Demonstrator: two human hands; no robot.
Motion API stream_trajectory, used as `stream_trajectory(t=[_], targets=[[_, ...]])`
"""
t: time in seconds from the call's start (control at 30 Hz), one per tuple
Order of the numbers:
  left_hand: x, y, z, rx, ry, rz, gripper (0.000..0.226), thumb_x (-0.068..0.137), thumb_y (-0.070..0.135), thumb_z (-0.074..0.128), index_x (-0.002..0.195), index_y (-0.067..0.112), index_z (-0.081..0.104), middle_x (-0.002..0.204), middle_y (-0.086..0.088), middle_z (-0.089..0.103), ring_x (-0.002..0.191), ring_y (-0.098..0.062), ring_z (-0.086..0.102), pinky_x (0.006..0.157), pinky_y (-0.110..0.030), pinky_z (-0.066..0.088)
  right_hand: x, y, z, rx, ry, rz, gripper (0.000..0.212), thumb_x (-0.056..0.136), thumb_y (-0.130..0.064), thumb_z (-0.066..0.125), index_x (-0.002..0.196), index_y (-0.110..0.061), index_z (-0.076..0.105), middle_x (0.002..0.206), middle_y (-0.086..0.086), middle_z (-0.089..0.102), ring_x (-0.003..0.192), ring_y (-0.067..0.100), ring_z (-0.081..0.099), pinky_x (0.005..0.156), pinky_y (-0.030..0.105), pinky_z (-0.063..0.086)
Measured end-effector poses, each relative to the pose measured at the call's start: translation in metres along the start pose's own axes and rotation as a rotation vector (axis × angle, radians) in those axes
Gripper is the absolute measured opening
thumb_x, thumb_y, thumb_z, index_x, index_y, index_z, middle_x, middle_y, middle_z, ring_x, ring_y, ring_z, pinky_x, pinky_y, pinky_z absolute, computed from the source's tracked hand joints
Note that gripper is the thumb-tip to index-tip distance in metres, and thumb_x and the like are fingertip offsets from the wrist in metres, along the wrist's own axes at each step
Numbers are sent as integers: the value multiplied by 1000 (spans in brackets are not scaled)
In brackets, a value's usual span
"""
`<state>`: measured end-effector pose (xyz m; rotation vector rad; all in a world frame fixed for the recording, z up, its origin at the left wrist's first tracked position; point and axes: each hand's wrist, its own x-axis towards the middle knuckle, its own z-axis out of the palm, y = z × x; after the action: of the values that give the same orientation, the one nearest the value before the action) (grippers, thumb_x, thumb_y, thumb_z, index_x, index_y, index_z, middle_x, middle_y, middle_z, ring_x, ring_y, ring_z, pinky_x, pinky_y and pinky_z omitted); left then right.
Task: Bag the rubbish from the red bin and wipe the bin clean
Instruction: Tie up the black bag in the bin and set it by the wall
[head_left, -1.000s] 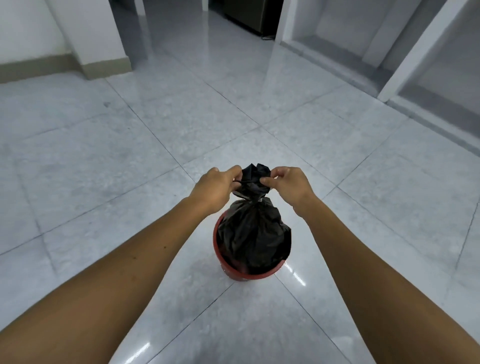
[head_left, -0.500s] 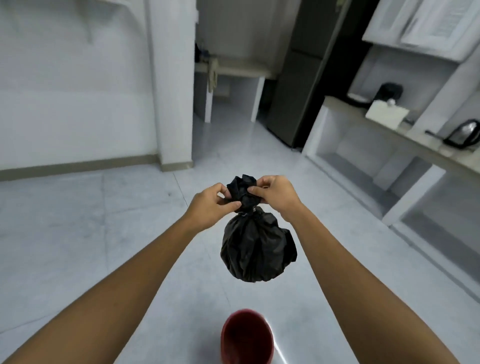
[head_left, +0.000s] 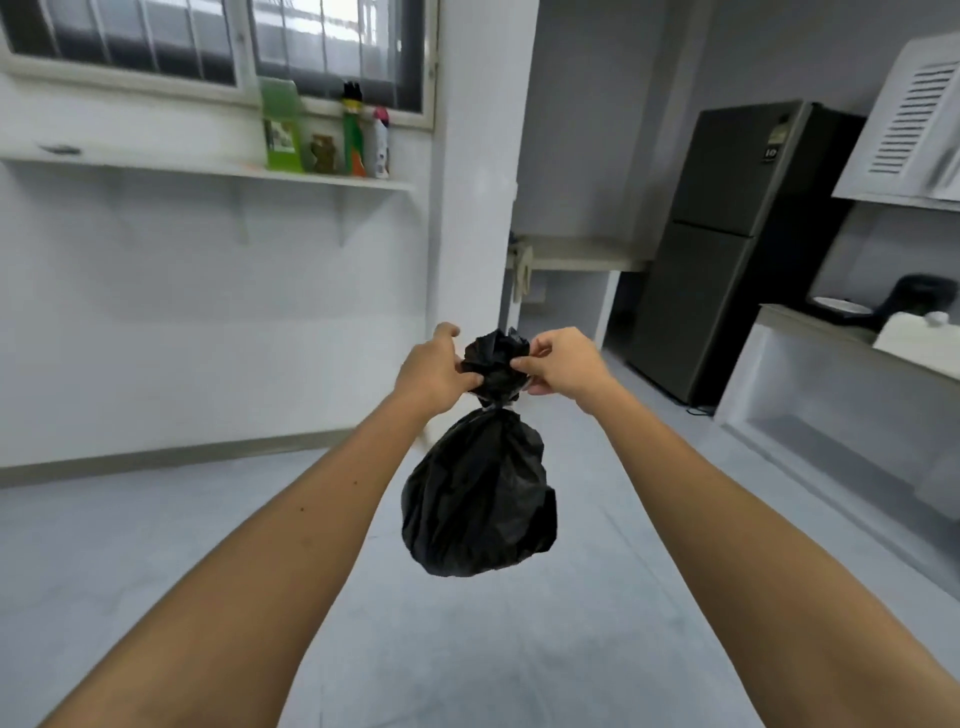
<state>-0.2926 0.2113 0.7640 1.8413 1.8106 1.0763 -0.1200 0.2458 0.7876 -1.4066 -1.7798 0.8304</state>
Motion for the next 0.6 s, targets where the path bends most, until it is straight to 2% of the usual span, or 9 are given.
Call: stream_trajectory(t=[0.07, 0.17, 0.33, 0.43, 0.6], targets=[[29, -28, -12, 140, 21, 34, 50, 86, 27, 65, 133, 19, 47, 111, -3, 69, 109, -24, 58, 90, -33, 44, 34, -4, 26, 70, -25, 7, 20, 85, -9, 74, 72, -7, 60, 78, 10, 65, 60, 20, 67, 63, 22, 60], [82, -75, -25, 360, 35, 137, 42, 88, 39, 58, 129, 32, 52, 107, 6, 70, 109, -22, 54, 83, -32, 44, 98, -4, 60, 180, -96, 17, 15, 84, -5, 74, 76, -4, 61, 76, 8, 63, 60, 17, 66, 54, 16, 57], [191, -147, -33, 590, -33, 203, 54, 84, 53, 58, 134, 36, 45, 102, -6, 63, 99, -26, 52, 85, -35, 45, 220, 5, 101, 263, -310, 20, 18, 82, 6, 72, 73, -5, 61, 80, 10, 66, 68, 15, 71, 61, 18, 59], [254, -179, -29, 633, -85, 187, 55, 82, 54, 60, 131, 33, 47, 105, -5, 63, 103, -25, 52, 83, -33, 42, 293, 12, 121, 240, -406, 39, 16, 81, 8, 72, 76, -3, 61, 80, 12, 67, 66, 13, 72, 62, 18, 59], [348, -236, -8, 545, -27, 93, 44, 76, 48, 69, 115, 30, 61, 98, -4, 61, 96, -23, 56, 73, -30, 41, 408, 23, 158, 155, -531, 66, 11, 81, 9, 71, 88, 2, 65, 86, 16, 68, 73, 19, 72, 64, 18, 59]])
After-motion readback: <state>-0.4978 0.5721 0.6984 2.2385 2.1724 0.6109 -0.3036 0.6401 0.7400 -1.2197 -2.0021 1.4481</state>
